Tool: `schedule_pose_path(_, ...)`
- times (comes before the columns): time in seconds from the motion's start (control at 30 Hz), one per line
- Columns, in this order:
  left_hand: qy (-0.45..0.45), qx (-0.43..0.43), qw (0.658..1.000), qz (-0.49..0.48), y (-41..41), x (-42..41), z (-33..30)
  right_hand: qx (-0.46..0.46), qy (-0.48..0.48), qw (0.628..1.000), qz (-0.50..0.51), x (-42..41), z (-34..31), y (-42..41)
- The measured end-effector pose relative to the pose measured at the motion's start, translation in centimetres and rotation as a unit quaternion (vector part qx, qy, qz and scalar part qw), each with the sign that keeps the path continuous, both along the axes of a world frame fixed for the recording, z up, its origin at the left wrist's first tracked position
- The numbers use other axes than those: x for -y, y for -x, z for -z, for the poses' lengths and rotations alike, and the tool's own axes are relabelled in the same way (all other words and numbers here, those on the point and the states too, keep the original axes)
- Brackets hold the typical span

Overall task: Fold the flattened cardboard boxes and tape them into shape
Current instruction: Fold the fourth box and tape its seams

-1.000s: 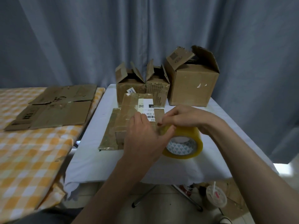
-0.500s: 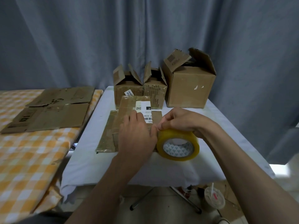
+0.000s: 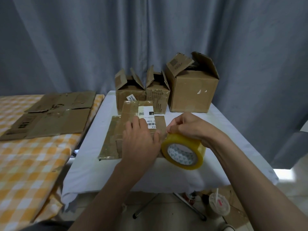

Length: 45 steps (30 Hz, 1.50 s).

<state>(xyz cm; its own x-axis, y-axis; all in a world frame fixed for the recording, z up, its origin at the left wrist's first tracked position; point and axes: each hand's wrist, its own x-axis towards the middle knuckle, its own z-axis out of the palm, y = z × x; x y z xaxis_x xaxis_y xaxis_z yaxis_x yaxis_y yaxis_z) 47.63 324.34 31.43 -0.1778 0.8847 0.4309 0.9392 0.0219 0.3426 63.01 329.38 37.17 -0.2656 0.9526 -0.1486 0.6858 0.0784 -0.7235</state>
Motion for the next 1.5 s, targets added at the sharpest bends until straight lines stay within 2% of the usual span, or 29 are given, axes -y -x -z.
schedule_pose_path(0.2,0.000,-0.031,1.000,0.002,0.1,0.1,0.3,-0.026,-0.057,0.996,0.061,0.7,0.2,-2.8)
schedule_pose_path(0.4,0.018,-0.125,0.992,-0.007,-0.4,0.6,0.7,-0.168,-0.089,0.978,0.081,2.3,1.0,-4.6)
schedule_pose_path(0.5,0.050,-0.096,0.994,0.025,0.0,0.4,0.1,-0.220,-0.067,0.971,0.063,3.0,1.1,-4.2)
schedule_pose_path(0.57,0.068,-0.021,0.996,0.059,0.6,0.4,-0.8,-0.249,-0.048,0.966,0.056,3.4,1.3,-3.9)
schedule_pose_path(0.63,0.027,0.027,0.995,0.090,1.1,0.4,-1.7,-0.263,-0.045,0.962,0.050,3.6,1.4,-3.5)
schedule_pose_path(0.7,-0.051,0.012,0.991,0.123,1.2,0.4,-2.3,-0.289,-0.047,0.955,0.043,3.7,1.5,-3.3)
schedule_pose_path(0.77,-0.076,0.024,0.983,0.163,0.8,0.5,-2.5,-0.309,-0.047,0.949,0.041,3.7,1.5,-3.1)
schedule_pose_path(0.87,-0.060,0.125,0.970,0.200,0.1,0.5,-2.5,-0.298,-0.045,0.953,0.037,3.8,1.5,-3.0)
schedule_pose_path(1.0,-0.024,0.141,0.967,0.213,-0.4,0.5,-2.6,-0.280,-0.053,0.958,0.019,4.2,1.6,-2.6)
schedule_pose_path(1.2,-0.043,0.269,0.948,0.167,-1.0,0.9,-3.0,-0.287,-0.068,0.955,0.018,4.6,1.7,-2.9)
schedule_pose_path(1.3,-0.071,0.261,0.953,0.140,-1.4,1.3,-2.9,-0.303,-0.057,0.951,0.030,4.5,1.7,-2.9)
schedule_pose_path(1.43,-0.110,0.243,0.956,0.119,-1.9,1.5,-2.6,-0.197,0.007,0.980,-0.003,4.8,2.1,-2.7)
schedule_pose_path(1.5,-0.128,0.244,0.954,0.115,-2.0,1.6,-2.7,-0.192,0.010,0.981,-0.030,5.5,2.4,-2.1)
